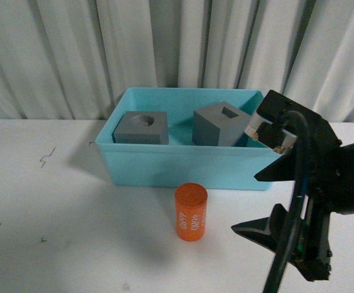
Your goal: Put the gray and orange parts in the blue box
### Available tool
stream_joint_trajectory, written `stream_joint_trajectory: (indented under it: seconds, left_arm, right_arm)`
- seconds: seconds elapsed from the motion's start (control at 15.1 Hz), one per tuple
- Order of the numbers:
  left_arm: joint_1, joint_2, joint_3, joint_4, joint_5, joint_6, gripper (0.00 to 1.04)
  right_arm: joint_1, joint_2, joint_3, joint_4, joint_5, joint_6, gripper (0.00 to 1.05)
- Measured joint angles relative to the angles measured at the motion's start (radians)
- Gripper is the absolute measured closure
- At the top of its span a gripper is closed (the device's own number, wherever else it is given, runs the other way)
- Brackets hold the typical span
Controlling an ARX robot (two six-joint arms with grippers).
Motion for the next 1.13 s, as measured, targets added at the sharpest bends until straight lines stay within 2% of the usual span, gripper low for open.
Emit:
stream_joint_trajectory:
  seconds: [0.46, 0.66, 0.86, 1.06, 1.13]
  left_arm:
    - [0.0, 0.0, 0.0, 0.0, 0.0, 0.0, 0.07]
    - [0.0, 0.0, 0.0, 0.0, 0.0, 0.0, 0.07]
    - [0.0, 0.0, 0.0, 0.0, 0.0, 0.0, 0.07]
    - [0.0, 0.0, 0.0, 0.0, 0.0, 0.0, 0.07]
    - [0.0, 0.0, 0.0, 0.0, 0.0, 0.0, 0.07]
  right_arm:
    - [0.142, 0.193, 0.119, 0.109, 0.089, 0.137, 0.06]
    - [0.168, 0.247, 0.172, 0.14, 0.148, 0.18, 0.06]
    - [0.188, 0.28, 0.202, 0.137, 0.166, 0.207, 0.08]
    - [0.193, 0.28, 0.209, 0.179, 0.205, 0.247, 0.57]
    - [0.193, 0.268, 0.184, 0.206, 0.217, 0.263, 0.57]
